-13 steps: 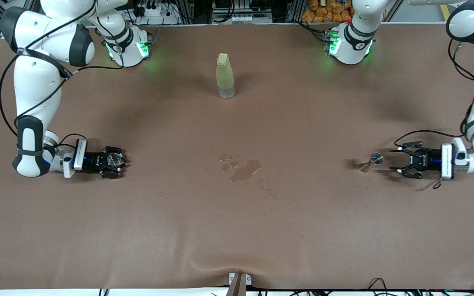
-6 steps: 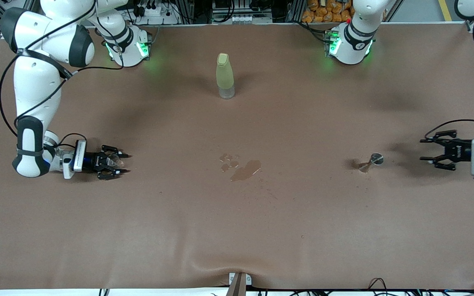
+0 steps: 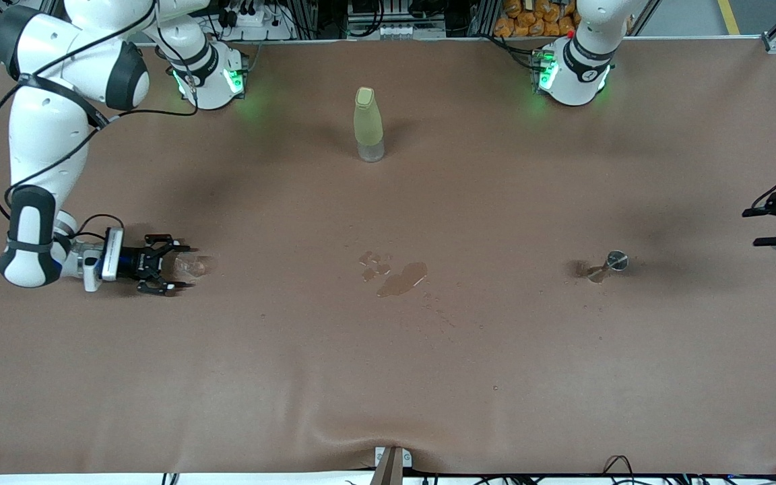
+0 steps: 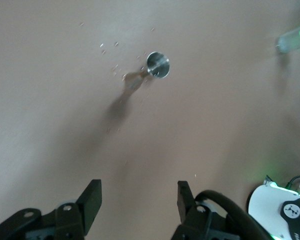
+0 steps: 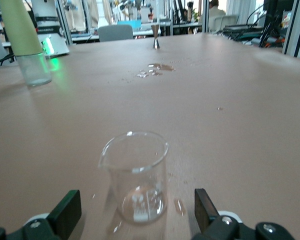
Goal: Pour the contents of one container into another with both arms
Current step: 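Open both grippers to release the beaker and the jigger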
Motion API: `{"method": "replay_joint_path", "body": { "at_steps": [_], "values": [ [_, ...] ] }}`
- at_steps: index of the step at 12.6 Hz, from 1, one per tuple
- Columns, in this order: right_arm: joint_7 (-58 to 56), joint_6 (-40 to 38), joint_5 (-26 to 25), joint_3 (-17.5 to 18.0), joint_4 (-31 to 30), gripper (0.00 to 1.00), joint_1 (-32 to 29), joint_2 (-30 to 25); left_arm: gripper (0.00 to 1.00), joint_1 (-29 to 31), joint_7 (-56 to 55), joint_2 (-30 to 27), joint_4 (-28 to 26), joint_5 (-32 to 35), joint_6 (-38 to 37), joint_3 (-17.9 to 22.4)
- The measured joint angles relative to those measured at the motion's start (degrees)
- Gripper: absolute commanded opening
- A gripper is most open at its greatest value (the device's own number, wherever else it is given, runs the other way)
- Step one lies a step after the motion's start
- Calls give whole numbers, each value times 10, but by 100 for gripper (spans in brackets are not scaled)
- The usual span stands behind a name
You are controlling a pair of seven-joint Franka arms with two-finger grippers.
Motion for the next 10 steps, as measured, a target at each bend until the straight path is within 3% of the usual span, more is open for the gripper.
{"method": "replay_joint_path", "body": {
  "at_steps": [4, 8, 9, 10],
  "values": [
    [92, -3, -79, -46, 36, 100, 0, -33, 77, -26, -159, -61, -2, 39, -1, -32],
    [229, -43, -162, -103, 73, 100, 11, -84, 81, -24, -202, -83, -5, 45, -1, -35],
    [265, -52, -181, -120, 86, 100, 18, -95, 88, -23, -223, -84, -5, 46, -1, -34],
    [303, -57, -205, -131, 96, 100, 23, -111, 88, -23, -252, -86, -5, 47, -1, -35]
  ]
}}
